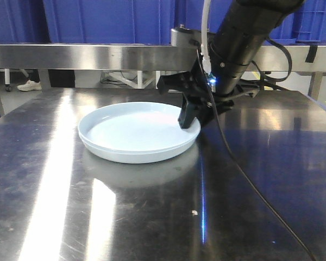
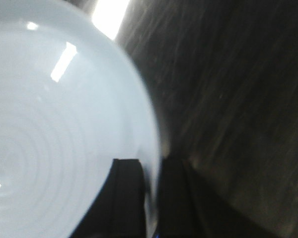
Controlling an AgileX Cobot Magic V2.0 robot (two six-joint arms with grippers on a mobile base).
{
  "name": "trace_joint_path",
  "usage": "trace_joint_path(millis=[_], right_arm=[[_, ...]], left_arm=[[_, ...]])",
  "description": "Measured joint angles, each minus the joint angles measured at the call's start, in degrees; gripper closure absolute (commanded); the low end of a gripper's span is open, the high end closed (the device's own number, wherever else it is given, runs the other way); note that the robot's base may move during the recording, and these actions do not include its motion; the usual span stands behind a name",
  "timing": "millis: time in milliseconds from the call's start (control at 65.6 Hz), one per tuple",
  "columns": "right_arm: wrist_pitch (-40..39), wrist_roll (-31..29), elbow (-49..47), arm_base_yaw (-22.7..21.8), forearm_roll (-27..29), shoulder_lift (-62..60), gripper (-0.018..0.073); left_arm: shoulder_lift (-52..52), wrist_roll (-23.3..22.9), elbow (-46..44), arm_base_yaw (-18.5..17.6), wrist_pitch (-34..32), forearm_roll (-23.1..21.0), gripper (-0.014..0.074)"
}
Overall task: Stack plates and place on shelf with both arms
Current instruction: 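Grasp the stacked plates with the right gripper and lift them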
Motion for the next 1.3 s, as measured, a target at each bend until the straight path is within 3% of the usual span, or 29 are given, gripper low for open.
trace_joint_path(millis=[290,503,686,1296], right_arm=[[-3.2,0.1,-1.2,0.0,-0.3,-2.4,0.0503],[-6.5,0.0,-1.3,-0.5,-4.6,-13.3,0.0503],[-7.0,-0.1,0.5,-3.6,-6.0,-23.9,0.0503],[-7.2,-0.4,33.7,-19.9,-6.6,-60.2,0.0503]], left_arm=[[0.0,0.0,0.0,0.0,0.0,0.0,0.0493],[0.0,0.0,0.0,0.0,0.0,0.0,0.0493],[0.0,0.0,0.0,0.0,0.0,0.0,0.0493],[0.0,0.0,0.0,0.0,0.0,0.0,0.0493]])
